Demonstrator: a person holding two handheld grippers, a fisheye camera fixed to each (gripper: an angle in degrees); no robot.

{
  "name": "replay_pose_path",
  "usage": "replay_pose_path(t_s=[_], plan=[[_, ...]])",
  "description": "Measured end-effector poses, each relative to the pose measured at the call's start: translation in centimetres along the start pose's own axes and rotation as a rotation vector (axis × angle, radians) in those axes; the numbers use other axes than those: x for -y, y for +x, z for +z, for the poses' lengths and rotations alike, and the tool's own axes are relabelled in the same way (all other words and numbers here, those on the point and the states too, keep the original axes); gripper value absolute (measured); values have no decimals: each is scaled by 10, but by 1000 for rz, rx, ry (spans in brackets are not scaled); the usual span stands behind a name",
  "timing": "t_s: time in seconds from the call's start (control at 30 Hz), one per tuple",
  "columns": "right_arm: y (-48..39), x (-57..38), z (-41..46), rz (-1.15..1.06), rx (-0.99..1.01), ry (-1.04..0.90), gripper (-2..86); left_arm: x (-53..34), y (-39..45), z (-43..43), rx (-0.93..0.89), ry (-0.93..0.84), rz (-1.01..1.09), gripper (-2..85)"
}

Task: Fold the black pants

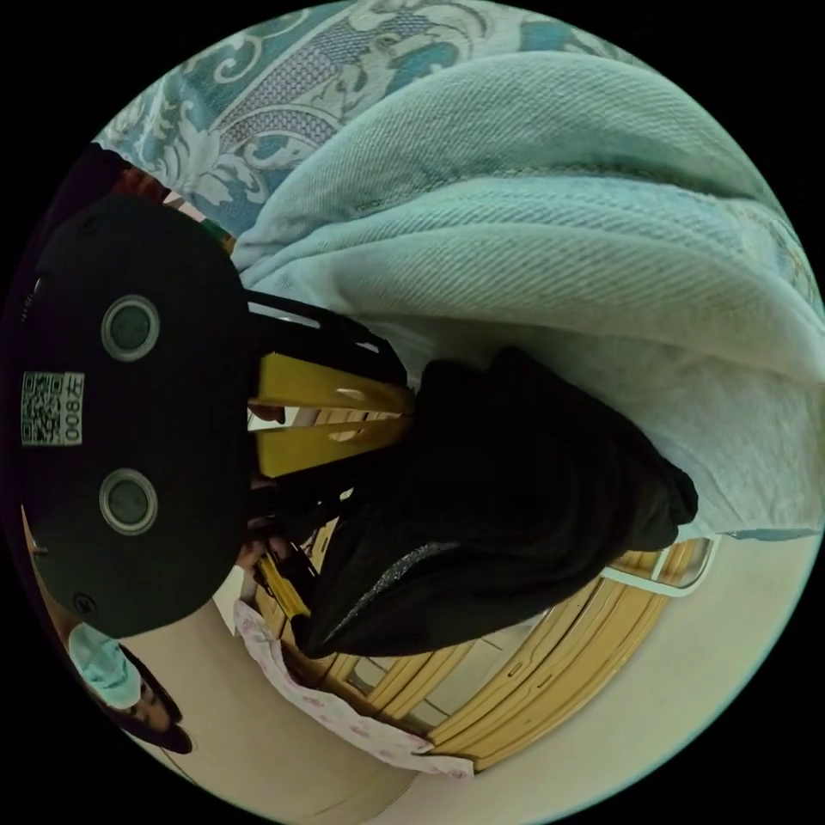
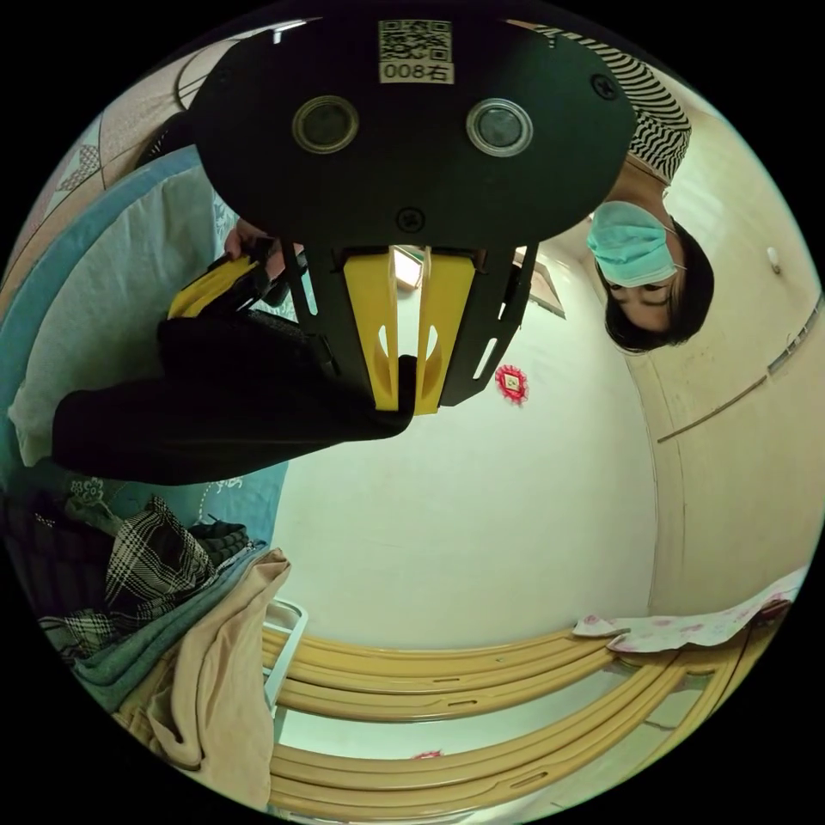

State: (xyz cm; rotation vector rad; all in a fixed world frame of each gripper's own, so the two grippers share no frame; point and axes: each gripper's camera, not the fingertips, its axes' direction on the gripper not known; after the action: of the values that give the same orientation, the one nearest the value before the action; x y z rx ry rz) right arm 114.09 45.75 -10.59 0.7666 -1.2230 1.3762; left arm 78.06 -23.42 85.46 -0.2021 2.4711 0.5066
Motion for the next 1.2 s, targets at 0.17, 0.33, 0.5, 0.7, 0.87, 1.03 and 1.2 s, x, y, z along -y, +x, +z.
replay_pose_path(t_s=[0.17,0.33,0.5,0.7,0.87,1.03,1.2], plan=[[5,-8,-10,10,14,22,25,-24,12,-58,-67,82,62,4],[3,-13,-18,0,18,38,24,-45,19,-105,-96,136,74,1],[3,-18,-17,6,38,43,24,-60,27,-141,-185,192,88,1],[4,-23,-21,12,21,40,25,-70,33,-176,-125,164,90,9],[10,-28,-18,27,35,33,24,-76,2,-151,-294,98,-45,90],[8,-25,-13,20,32,13,24,-73,-1,-150,-386,144,-61,133],[7,-20,-9,12,33,-1,26,-71,-4,-163,-447,217,-82,143]])
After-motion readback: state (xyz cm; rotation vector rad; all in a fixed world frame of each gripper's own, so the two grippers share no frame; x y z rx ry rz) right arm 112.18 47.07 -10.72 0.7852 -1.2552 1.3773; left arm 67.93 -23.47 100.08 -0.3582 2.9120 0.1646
